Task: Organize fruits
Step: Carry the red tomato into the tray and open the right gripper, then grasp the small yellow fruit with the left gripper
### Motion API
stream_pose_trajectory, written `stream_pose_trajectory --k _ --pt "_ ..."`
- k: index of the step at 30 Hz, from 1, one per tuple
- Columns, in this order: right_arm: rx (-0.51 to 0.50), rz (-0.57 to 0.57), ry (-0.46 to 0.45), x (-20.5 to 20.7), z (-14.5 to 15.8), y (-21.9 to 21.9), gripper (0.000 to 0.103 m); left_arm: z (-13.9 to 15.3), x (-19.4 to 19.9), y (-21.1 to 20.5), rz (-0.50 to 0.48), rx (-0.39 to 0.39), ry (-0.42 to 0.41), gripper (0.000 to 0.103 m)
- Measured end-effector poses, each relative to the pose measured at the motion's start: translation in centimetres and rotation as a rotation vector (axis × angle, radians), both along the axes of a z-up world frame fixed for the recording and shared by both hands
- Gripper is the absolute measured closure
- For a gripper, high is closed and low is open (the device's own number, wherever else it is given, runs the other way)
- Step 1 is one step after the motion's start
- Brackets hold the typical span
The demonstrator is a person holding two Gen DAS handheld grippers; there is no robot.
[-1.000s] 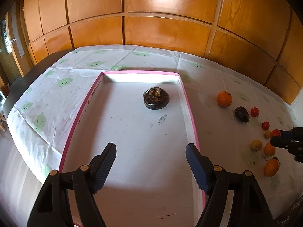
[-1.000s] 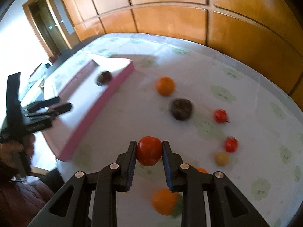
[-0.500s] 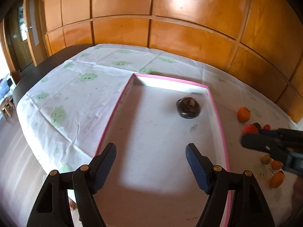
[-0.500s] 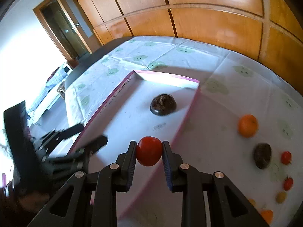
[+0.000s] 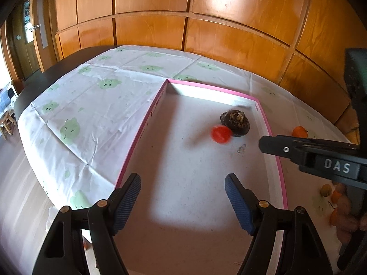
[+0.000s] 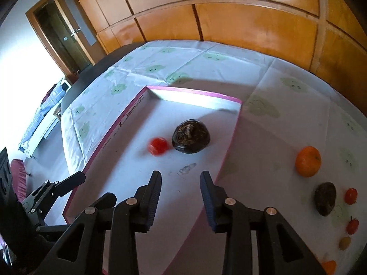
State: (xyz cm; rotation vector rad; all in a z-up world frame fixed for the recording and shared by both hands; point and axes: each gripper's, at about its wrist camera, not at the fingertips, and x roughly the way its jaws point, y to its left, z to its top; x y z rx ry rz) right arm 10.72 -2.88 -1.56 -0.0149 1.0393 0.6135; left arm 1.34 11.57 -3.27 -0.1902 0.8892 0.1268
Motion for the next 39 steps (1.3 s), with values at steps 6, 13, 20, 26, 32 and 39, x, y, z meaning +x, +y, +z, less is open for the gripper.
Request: stream_pose_trajectory --k 6,13,20,26,32,39 --pt "0.003 -0.051 -0.028 -1.9 0.7 -2.4 0.068 0.5 -0.1 -0.4 -0.013 0.004 -0.013 0.027" --pt "-0.02 -0.113 -0.063 -4.1 1.3 -6.4 0.067 1.1 -0.2 -1.6 -0.052 0.004 -0.026 0.027" --pt "-0.03 -0.188 -0.082 -5.8 1.9 -11.5 0.067 1.6 -0.4 -3.3 -0.112 0.013 -0.035 0.027" --pt "-0.047 -0.297 -0.091 -6.2 2.6 -17.1 0.067 2.0 -0.5 -5.0 -0.173 0.019 -0.041 0.027" --pt "-0.087 -0.408 -0.106 -6.3 3.2 -22.6 0.066 2.5 -0.5 -7.5 -0.267 0.026 -0.047 0.027" --pt "-0.117 -0.525 -0.108 -6.0 3.1 -28.1 0.066 2.5 0.2 -10.8 -0.388 -0.013 0.005 0.029"
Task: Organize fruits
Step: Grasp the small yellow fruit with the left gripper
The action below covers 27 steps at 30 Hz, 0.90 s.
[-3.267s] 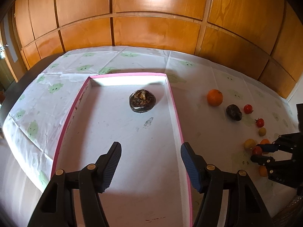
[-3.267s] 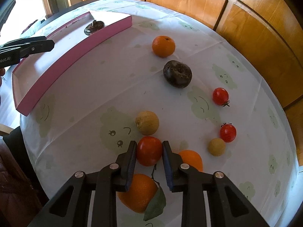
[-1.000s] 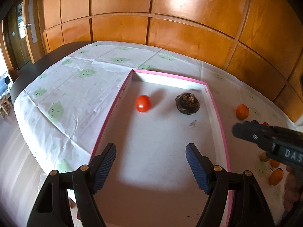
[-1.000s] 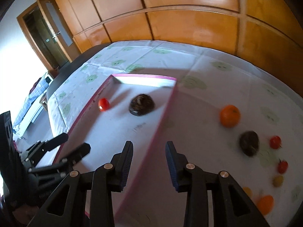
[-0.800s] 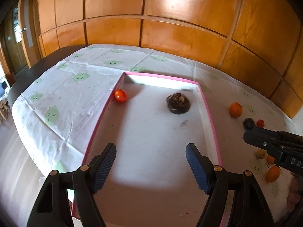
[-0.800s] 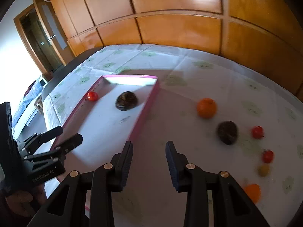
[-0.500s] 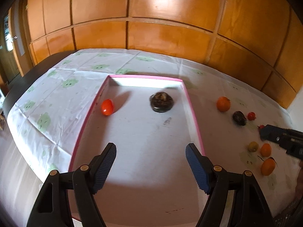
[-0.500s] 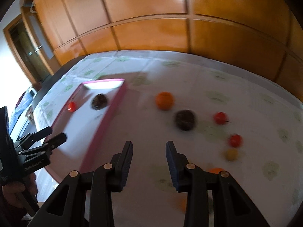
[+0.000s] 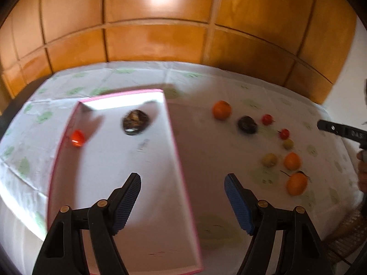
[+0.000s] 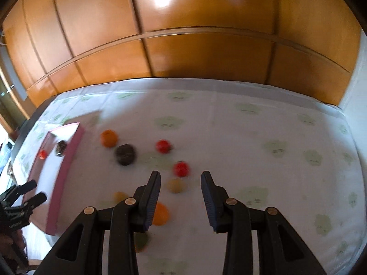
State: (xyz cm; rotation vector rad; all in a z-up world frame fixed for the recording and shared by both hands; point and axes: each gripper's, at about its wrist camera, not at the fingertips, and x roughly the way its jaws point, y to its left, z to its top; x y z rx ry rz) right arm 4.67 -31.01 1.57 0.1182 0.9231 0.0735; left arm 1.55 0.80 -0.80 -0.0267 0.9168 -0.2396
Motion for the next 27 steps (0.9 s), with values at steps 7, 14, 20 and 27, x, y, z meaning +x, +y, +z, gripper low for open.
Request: stream_pose_trajectory --k 7,14,20,27 --pt "0.076 -0.114 0.063 0.6 -2.4 -4.3 0.066 -0.4 0.6 -6.1 -0.211 -0.019 0.043 0.033" --pt "0.121 -0.119 0.084 0.8 -2.8 -4.6 0.066 -1.8 2.7 -11.5 -0.343 -0.01 0.074 0.054" --pt "0.141 -0.112 0.089 1.0 -2.7 -4.6 0.066 -3.2 4.2 -14.4 -0.382 -0.001 0.131 0.064" --pt "0.152 -0.111 0.101 1.2 -2.9 -4.5 0.066 -5.6 5.5 -16.3 -0.38 0.029 0.165 0.075"
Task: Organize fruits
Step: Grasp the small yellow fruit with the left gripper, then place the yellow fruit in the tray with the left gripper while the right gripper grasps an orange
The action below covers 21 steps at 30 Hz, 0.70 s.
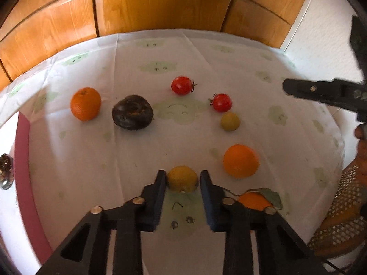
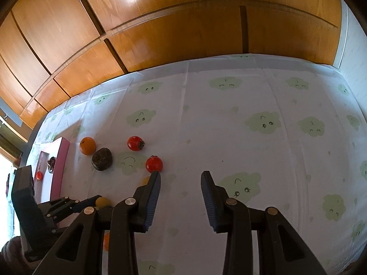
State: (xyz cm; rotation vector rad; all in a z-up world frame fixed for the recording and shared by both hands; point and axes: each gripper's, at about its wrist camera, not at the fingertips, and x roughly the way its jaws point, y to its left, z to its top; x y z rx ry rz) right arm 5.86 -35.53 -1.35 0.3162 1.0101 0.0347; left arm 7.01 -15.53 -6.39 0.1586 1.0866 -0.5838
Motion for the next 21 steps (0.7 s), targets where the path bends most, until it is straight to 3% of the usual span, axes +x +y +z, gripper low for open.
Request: stream_pose_trajectory --k 11,21 --pt "0.04 0.166 0.023 0.1 -0.5 3.1 0.066 -0.3 -1.8 4.0 0.118 -0.048 -0.052 0.075" --pt "0.054 0.369 0.095 -0.3 -2.2 7.7 0.065 -0.8 -2.6 4.0 0.102 -0.04 -0.133 0.074"
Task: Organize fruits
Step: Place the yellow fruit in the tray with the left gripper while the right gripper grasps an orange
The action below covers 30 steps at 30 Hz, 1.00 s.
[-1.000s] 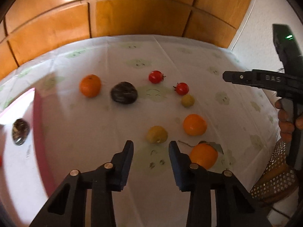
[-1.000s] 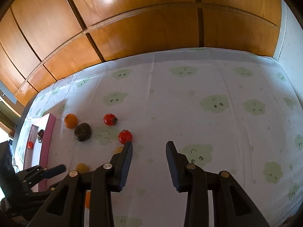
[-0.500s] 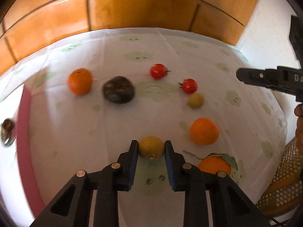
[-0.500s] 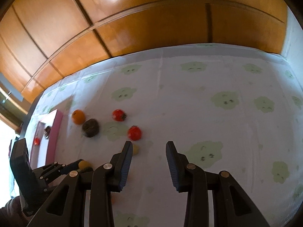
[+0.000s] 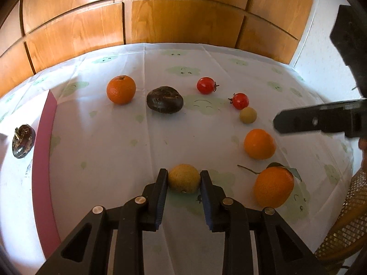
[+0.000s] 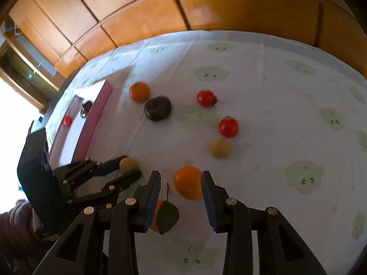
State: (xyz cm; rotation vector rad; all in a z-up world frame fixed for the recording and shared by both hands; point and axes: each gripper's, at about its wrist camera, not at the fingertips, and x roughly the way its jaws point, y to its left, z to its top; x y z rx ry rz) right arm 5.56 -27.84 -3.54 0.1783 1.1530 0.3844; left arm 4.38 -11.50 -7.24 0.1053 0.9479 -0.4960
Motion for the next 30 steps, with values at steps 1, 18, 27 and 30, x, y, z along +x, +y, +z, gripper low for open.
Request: stream_pose_trajectory --k 1,18,27,30 --pt "-0.012 0.01 0.004 0.1 -0.3 0.3 0.061 -0.1 0.0 0.0 -0.001 -0.002 -0.002 0.074" --pt "-0.127 0.008 0.078 1.4 -3.2 0.9 0.06 -0.1 -0.2 0.1 0.013 -0.019 -0.006 0.073" --pt "-0.18 0.028 0.054 1.4 -3.5 1.7 0.066 -0.1 -0.2 0.1 0.016 -0.023 -0.009 0.073" --pt "-0.177 0.023 0.058 1.5 -3.6 1.6 0.066 -0.1 -0.2 0.1 0.013 -0.019 -0.013 0.073"
